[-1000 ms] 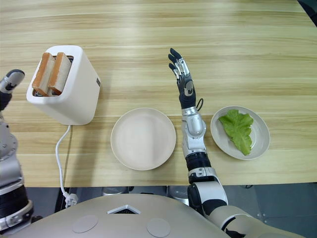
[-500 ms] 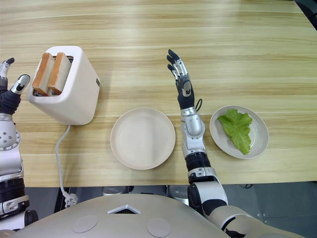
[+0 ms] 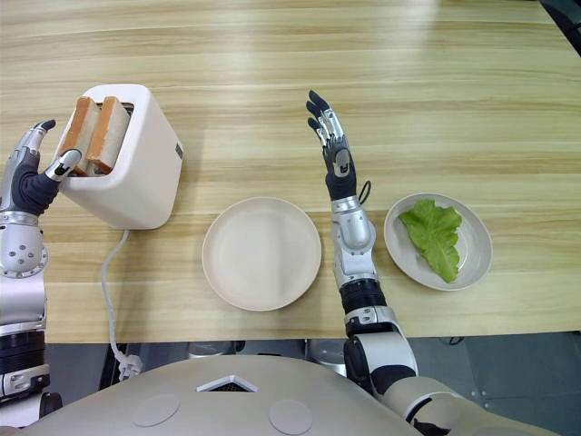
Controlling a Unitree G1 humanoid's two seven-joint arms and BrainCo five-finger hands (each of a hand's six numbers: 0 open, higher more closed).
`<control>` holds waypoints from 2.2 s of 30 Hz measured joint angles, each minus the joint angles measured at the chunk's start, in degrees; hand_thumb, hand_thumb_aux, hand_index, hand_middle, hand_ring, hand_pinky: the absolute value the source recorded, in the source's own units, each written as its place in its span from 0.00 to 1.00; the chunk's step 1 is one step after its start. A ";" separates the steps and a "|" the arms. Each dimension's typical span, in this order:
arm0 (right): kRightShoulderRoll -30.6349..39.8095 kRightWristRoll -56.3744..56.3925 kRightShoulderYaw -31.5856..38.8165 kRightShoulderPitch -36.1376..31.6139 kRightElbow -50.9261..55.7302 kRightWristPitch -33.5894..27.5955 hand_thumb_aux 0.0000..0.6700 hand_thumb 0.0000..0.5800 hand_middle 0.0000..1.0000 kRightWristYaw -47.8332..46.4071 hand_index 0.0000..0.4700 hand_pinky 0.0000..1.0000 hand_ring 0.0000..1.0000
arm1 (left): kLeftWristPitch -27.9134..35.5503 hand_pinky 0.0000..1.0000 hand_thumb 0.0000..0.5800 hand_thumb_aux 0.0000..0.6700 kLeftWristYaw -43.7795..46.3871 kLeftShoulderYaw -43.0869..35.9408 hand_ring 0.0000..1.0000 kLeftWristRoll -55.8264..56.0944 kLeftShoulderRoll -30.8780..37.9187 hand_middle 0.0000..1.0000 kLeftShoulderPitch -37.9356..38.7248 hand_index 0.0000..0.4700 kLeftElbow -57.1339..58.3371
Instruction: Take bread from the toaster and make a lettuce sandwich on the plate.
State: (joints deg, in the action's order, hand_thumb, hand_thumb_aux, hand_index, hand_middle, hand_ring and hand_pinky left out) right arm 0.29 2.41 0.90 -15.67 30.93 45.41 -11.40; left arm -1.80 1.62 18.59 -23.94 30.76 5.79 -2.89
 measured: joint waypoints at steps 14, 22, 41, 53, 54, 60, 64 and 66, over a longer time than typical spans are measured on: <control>0.09 -0.13 0.03 0.01 0.01 0.07 0.00 0.00 0.00 0.43 0.00 0.00 0.00 | -1.58 0.00 0.57 0.34 0.00 -1.99 0.00 2.24 0.01 0.00 -0.37 0.33 2.96; 0.21 -0.45 0.09 0.10 0.00 0.07 0.00 0.00 0.00 0.54 0.00 0.00 0.00 | -2.41 0.00 0.60 0.37 -1.02 -1.29 0.00 4.42 0.58 0.00 -0.85 0.36 4.65; 0.32 -1.24 0.16 0.14 0.00 0.07 0.00 0.00 0.00 0.96 0.00 0.00 0.00 | -2.56 0.00 0.72 0.47 -1.05 -1.32 0.00 6.00 0.84 0.00 -0.95 0.46 6.13; 0.31 -1.89 0.42 0.14 0.07 0.08 0.00 0.00 0.00 1.53 0.00 0.00 0.00 | -1.41 1.00 1.00 1.00 -2.01 -2.46 1.00 5.16 0.92 1.00 -3.02 0.98 3.44; 0.30 -1.93 0.40 0.13 0.09 0.08 0.00 0.00 0.00 1.58 0.00 0.00 0.00 | -1.40 1.00 1.00 1.00 -2.19 -2.46 1.00 5.01 0.90 1.00 -3.03 0.98 3.33; 0.24 -2.38 0.44 0.05 0.61 0.14 0.00 0.00 0.00 1.65 0.00 0.00 0.00 | -1.41 1.00 1.00 1.00 -3.66 -2.18 1.00 4.60 0.41 1.00 -4.17 0.98 2.08; 0.26 -2.47 0.43 0.02 1.16 0.21 0.00 0.00 0.00 1.67 0.00 0.00 0.00 | -1.34 1.00 1.00 1.00 -4.28 -2.12 1.00 3.77 0.40 1.00 -4.74 0.98 -0.41; 0.36 -2.48 0.41 -0.02 1.37 0.32 0.00 0.00 0.00 1.69 0.00 0.00 0.00 | -1.00 1.00 1.00 1.00 -4.35 -2.05 1.00 3.45 0.40 1.00 -4.94 0.98 -1.27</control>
State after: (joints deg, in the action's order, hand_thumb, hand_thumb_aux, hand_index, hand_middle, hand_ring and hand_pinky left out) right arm 0.66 -0.07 1.30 -15.68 32.30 45.74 -9.72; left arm -2.80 -2.73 16.53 -20.50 31.16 0.85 -4.16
